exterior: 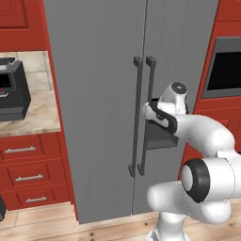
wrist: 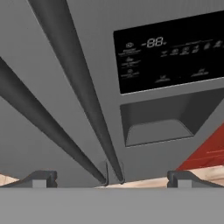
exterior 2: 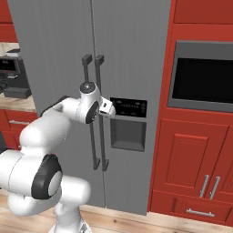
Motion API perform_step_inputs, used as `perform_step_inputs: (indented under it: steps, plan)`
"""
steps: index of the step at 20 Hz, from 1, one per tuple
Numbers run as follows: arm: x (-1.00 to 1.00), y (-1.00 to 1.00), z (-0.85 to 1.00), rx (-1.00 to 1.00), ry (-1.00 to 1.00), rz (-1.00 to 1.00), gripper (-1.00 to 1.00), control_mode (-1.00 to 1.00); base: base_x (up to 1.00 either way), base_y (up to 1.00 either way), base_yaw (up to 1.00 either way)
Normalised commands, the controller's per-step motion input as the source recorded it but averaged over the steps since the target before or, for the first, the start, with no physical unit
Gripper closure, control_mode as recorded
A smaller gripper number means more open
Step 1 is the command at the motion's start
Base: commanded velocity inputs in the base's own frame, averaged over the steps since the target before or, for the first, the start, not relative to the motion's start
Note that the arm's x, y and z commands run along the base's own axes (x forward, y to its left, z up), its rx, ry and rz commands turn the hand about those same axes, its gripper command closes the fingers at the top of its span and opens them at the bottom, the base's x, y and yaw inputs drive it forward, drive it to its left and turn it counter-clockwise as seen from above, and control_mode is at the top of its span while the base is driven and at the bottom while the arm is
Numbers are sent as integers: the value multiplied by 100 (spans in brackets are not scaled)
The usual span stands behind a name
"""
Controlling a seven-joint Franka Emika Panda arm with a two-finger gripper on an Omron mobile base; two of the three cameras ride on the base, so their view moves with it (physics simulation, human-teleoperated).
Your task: Move the hot dog bun to the plate on the dining table and place the condiment next to that plate. Then navigate to the fridge and take the sausage and place it on the plate as well.
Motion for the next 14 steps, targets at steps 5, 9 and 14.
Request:
perform_step_inputs:
  steps: [5, 9, 14]
  plan:
    - [71, 2, -18, 0, 4, 0, -100, -100, 0, 0, 0]
    - [59, 2, -21, 0, 0, 0, -100, -100, 0, 0, 0]
    - [49, 6, -25, -5, 0, 0, -100, -100, 0, 0, 0]
